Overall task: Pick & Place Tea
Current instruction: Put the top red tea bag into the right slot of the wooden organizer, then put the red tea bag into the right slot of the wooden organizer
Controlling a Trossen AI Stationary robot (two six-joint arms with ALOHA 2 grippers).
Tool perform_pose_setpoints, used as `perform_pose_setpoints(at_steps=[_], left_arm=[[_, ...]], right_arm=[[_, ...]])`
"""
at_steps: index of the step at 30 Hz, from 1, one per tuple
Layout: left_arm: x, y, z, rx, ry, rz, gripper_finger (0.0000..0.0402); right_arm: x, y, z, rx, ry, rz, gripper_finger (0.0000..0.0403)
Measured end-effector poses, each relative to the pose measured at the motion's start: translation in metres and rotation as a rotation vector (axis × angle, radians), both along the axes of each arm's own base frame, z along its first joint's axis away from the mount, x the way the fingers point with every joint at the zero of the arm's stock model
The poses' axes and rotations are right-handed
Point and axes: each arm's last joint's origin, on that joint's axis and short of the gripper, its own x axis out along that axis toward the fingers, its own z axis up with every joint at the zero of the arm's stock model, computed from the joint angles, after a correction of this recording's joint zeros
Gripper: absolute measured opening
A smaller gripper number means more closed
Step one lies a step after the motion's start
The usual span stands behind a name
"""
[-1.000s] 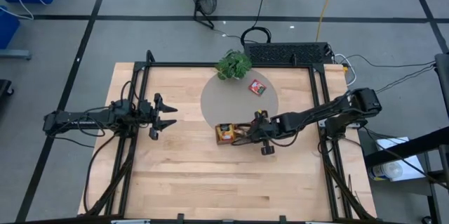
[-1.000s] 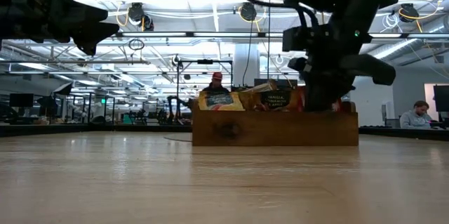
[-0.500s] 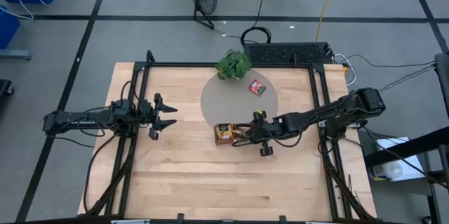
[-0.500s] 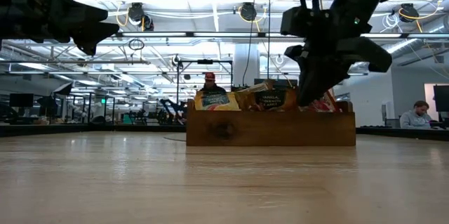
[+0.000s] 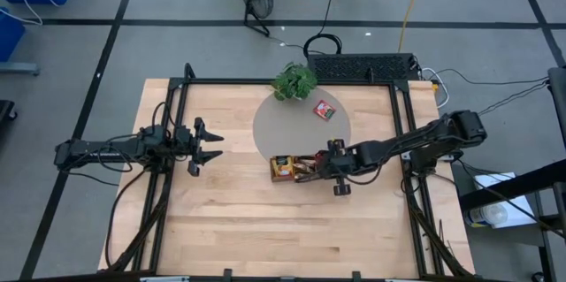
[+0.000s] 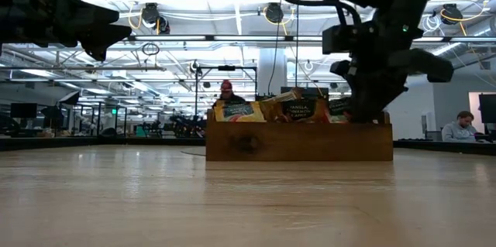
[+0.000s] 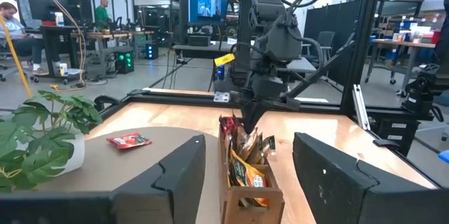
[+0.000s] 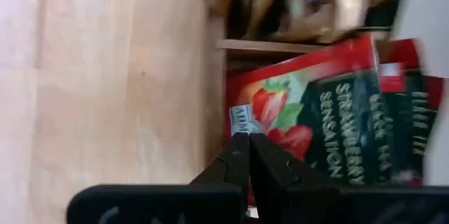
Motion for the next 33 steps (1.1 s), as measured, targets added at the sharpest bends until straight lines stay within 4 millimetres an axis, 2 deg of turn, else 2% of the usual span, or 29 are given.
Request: perform_pose_setpoints(at_steps=[12, 19, 23, 29, 33], left_arm=[[0.000, 0.000, 0.000, 0.000, 0.000, 0.000, 0.0214], [0.000, 0.000, 0.000, 0.000, 0.000, -0.001, 0.0214], [0.000, 0.000, 0.000, 0.000, 0.000, 0.000, 0.0214], [0.000, 0.000, 0.000, 0.000, 0.000, -0.001, 0.0214], [0.000, 0.000, 0.000, 0.000, 0.000, 0.000, 0.0214]], right_arm=[[0.008, 0.000, -0.012, 0.004, 0.007, -0.003, 0.0000], [0.012, -0.001, -0.013, -0.105, -0.037, -0.035, 0.0000], [0.014, 0.006, -0.012, -0.127, -0.074, -0.001, 0.0000], [0.017, 0.019, 0.007, -0.126, -0.225, 0.082, 0.0000], [0.018, 0.023, 0.027, -0.137, -0.348, 0.136, 0.0000]])
